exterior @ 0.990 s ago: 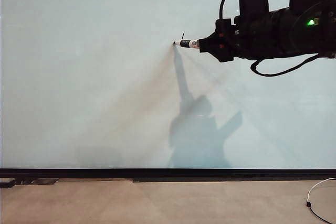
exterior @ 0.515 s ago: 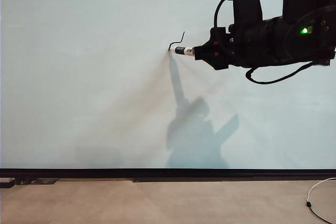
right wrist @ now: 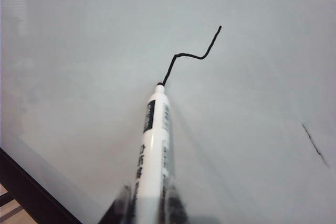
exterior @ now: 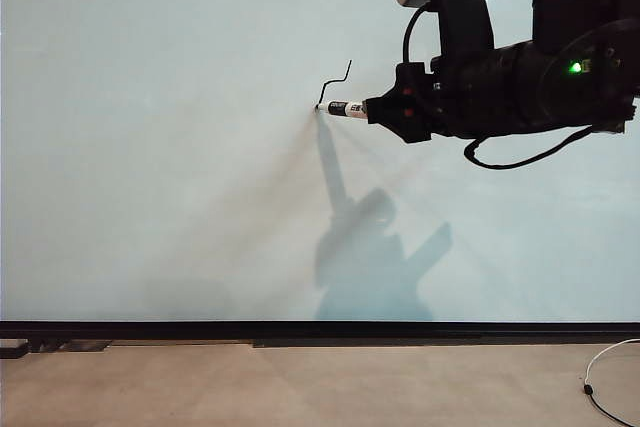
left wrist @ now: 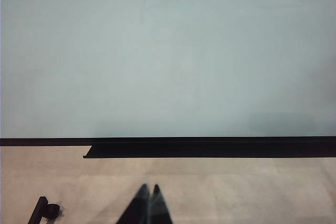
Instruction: Pick up the pen on the shelf to the right of the whiteboard and draw a triangle.
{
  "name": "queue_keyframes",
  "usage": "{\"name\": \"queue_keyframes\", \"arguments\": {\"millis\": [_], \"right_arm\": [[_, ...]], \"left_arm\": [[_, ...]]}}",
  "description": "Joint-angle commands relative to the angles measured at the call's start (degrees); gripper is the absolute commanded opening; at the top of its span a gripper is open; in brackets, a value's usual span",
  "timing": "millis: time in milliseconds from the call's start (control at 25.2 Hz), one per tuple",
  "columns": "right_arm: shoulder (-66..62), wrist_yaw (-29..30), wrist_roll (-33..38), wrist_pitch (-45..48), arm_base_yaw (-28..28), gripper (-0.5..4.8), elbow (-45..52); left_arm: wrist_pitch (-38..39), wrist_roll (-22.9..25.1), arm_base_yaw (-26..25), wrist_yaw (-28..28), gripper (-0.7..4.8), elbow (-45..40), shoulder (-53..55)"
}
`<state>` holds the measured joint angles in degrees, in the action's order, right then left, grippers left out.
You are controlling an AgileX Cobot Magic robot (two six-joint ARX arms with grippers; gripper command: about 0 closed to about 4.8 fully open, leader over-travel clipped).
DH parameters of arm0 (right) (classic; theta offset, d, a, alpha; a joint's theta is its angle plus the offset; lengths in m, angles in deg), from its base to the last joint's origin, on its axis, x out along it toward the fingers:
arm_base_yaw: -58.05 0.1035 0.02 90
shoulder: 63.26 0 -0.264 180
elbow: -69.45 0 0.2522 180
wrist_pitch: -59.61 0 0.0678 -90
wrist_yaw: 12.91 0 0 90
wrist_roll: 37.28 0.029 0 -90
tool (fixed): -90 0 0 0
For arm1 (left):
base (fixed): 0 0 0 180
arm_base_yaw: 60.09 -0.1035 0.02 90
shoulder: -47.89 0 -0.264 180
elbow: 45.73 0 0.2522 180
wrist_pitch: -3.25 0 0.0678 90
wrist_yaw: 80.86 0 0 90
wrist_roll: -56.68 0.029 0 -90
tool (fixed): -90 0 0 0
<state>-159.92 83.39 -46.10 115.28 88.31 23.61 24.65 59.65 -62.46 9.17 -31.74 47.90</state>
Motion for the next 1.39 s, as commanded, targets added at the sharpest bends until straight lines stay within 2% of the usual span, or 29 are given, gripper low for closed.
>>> {"name": "queue_keyframes", "arguments": {"millis": [40,1387], "right_arm": [[0.2,-0.2,0.5,0.6,0.0,-0.03,-0.3],[-12.7,2.9,5.6,-0.2,1.9,-0.03,-7.5]], "left_arm": [[-0.4,0.0,0.0,-0.2,-0.05,0.2,0.0],[-0.4,0.0,0.0,-0.2,-0.05,0.2,0.0]]}}
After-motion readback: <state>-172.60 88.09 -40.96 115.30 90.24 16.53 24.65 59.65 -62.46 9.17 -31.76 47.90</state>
